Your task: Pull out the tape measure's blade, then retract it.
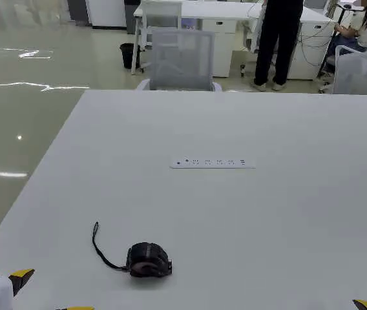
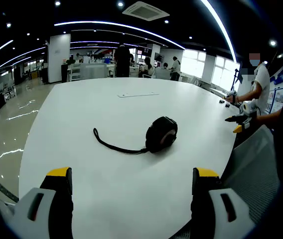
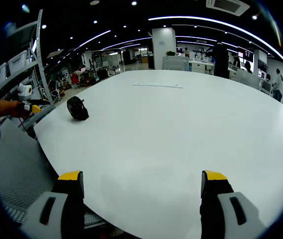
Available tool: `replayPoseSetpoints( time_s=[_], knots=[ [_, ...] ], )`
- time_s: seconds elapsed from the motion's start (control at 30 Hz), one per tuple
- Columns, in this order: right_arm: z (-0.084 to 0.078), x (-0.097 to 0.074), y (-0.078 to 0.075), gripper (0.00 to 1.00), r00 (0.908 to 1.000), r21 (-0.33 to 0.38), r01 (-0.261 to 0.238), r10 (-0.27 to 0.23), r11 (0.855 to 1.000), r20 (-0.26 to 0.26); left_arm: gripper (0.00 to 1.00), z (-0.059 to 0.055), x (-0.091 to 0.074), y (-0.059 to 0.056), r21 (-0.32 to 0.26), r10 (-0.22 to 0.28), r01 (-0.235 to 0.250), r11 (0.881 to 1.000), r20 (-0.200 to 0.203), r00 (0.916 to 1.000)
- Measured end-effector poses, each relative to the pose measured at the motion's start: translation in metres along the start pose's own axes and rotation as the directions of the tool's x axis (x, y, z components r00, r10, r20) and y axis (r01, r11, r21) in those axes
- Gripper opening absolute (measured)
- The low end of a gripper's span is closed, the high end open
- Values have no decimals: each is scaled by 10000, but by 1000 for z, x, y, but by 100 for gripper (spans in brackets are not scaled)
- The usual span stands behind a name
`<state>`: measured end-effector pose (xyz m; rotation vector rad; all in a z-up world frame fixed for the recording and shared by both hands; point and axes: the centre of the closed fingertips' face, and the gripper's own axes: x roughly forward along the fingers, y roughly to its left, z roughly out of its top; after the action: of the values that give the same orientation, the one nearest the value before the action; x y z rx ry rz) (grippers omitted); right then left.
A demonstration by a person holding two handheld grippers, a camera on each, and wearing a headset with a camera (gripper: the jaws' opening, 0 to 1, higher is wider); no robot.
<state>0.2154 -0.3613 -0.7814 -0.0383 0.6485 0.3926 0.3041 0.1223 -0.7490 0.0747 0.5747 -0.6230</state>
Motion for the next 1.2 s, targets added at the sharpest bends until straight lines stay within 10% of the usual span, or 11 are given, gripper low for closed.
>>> replayPoseSetpoints(
  time_s=[1.2],
  knots=[
    [6, -2, -5, 100, 9999, -930, -87, 75, 9956, -133, 99, -2, -9, -2, -244, 126, -124, 9996, 94, 9999]
  ],
)
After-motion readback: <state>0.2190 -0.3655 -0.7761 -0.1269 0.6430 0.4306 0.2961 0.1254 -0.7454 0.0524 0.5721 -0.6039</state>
